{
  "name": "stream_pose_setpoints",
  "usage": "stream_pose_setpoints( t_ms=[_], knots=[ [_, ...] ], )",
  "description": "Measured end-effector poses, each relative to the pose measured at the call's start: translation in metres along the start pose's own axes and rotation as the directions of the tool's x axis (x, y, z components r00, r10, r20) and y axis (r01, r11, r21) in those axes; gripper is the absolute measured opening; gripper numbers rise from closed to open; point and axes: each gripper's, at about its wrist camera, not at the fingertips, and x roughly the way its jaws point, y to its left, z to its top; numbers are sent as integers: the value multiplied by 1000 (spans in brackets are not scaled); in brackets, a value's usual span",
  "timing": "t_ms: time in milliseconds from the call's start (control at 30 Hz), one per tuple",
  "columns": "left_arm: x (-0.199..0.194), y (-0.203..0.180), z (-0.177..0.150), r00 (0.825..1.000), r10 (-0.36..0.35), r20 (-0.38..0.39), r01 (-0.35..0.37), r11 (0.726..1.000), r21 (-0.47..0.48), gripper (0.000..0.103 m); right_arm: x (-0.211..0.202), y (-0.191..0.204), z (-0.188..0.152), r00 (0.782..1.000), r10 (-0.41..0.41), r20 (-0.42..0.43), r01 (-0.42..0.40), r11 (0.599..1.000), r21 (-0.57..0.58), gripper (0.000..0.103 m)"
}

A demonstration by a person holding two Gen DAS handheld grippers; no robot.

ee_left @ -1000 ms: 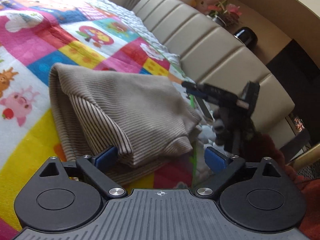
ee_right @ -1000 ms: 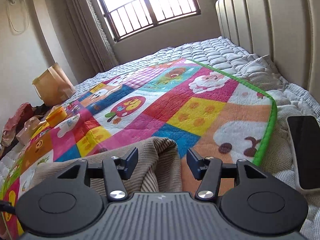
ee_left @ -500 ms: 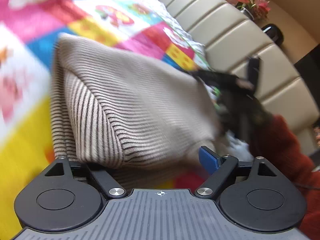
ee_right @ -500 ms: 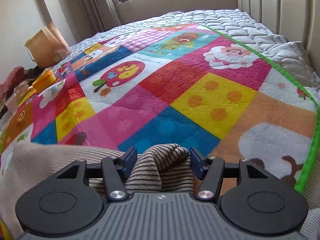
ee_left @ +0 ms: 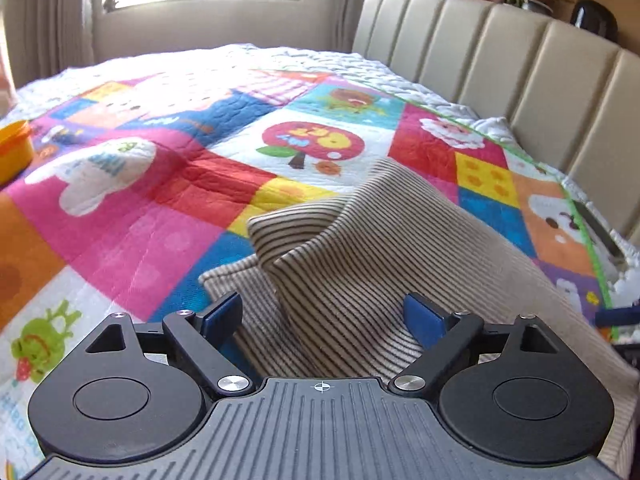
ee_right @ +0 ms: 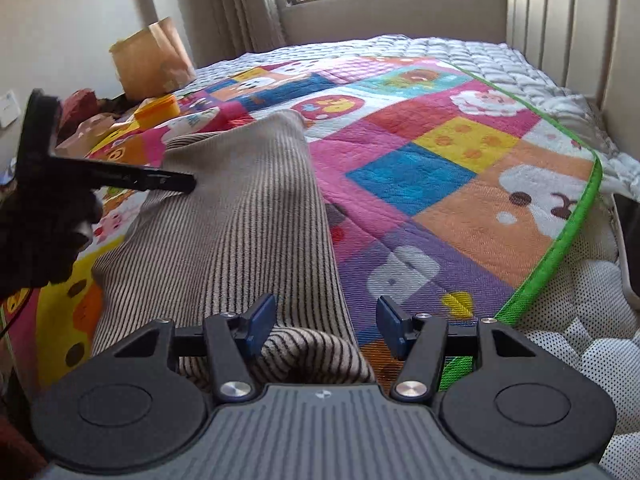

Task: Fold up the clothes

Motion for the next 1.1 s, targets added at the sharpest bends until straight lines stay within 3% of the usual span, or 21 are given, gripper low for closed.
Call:
stream_pose_setpoints(
  t_ms=[100,233,333,400,467,533,600,667,833,1100],
  knots=[
    [-18,0,-3,1000,-14,16,14,1000,-11,91,-18,-7,12,998,11,64,-13,1000,28,71],
    [-35,-7,-12,998,-50,28,50,999,-13,93,-21,-17,28,993,-18,114,10,998,67,71],
    [-43,-13,-20,998,-61,29,62,998,-16,93,-9,-8,26,996,-1,95,-2,999,36,70],
    [-50,-18,-25,994,-108,19,108,993,-44,93,-1,-1,18,998,-14,68,13,1000,4,70],
    [-58,-23,-33,979,-203,7,202,975,-90,93,3,-1,8,997,-31,65,30,999,17,70],
    [-65,-32,-47,948,-318,-9,315,941,-122,93,6,-1,-2,997,-49,62,47,998,31,70],
    [-67,-42,-61,926,-376,-40,369,921,-128,93,10,-1,-11,996,-67,59,64,997,44,70],
    [-64,-54,-76,923,-377,-76,368,924,-107,93,14,-1,-21,995,-85,56,81,995,58,71],
    [-55,-63,-88,948,-308,-77,306,951,-36,94,15,3,-32,989,-122,77,114,988,106,71],
    [-25,-38,-60,976,-212,-56,212,977,-1,94,9,31,-45,990,-94,108,75,983,169,71]
  ],
)
